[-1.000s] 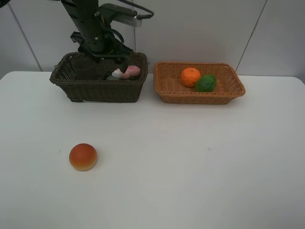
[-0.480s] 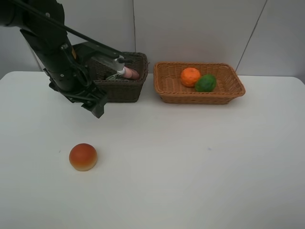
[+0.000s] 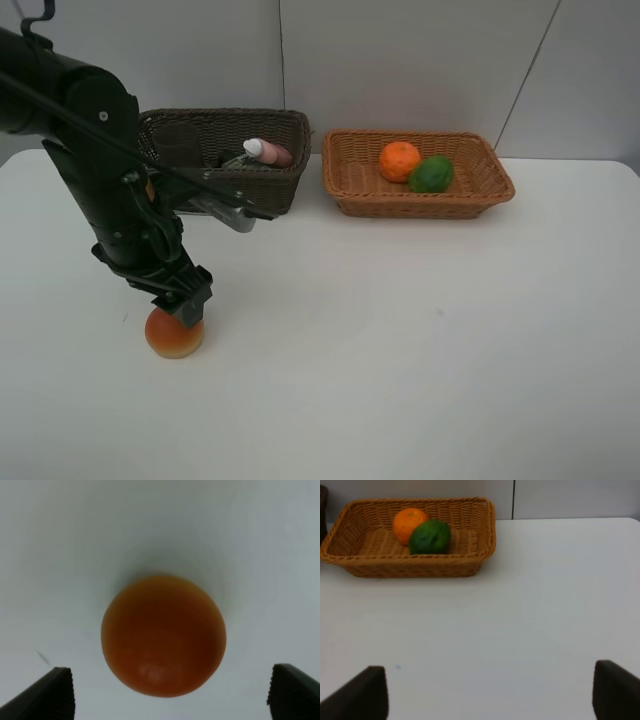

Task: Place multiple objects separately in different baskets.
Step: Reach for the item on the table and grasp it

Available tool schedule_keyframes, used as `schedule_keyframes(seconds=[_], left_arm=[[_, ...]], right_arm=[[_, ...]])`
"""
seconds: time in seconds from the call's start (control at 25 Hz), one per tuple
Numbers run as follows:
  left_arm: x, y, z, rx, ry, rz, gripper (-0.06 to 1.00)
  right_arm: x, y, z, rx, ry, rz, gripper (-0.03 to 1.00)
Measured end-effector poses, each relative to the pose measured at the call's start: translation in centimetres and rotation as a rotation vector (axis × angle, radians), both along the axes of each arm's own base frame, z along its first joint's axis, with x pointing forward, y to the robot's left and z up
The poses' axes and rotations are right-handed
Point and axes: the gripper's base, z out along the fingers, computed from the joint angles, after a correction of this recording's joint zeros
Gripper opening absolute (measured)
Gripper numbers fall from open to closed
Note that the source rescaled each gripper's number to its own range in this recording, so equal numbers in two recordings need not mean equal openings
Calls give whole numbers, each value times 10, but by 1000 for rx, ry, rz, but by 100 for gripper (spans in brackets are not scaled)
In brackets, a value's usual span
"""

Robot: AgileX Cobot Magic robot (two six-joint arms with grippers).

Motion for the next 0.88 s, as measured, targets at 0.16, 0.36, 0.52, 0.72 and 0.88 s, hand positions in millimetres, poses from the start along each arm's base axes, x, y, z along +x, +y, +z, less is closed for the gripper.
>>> schedule_keyframes(seconds=[0.16, 0.36, 0.52, 0.72, 0.88], left_arm=[[-5, 5, -9, 21, -14, -28, 100], [-7, 7, -18, -1, -68, -50, 100], [-9, 8, -23, -17, -89, -54, 100], [-9, 8, -23, -20, -93, -54, 100], [-8, 7, -23, -25, -101, -55, 100]], right_arm=[[0, 0, 0, 0, 0, 0, 63], [0, 0, 0, 0, 0, 0, 63], [0, 0, 0, 0, 0, 0, 63], [0, 0, 0, 0, 0, 0, 63], [0, 0, 0, 0, 0, 0, 63]])
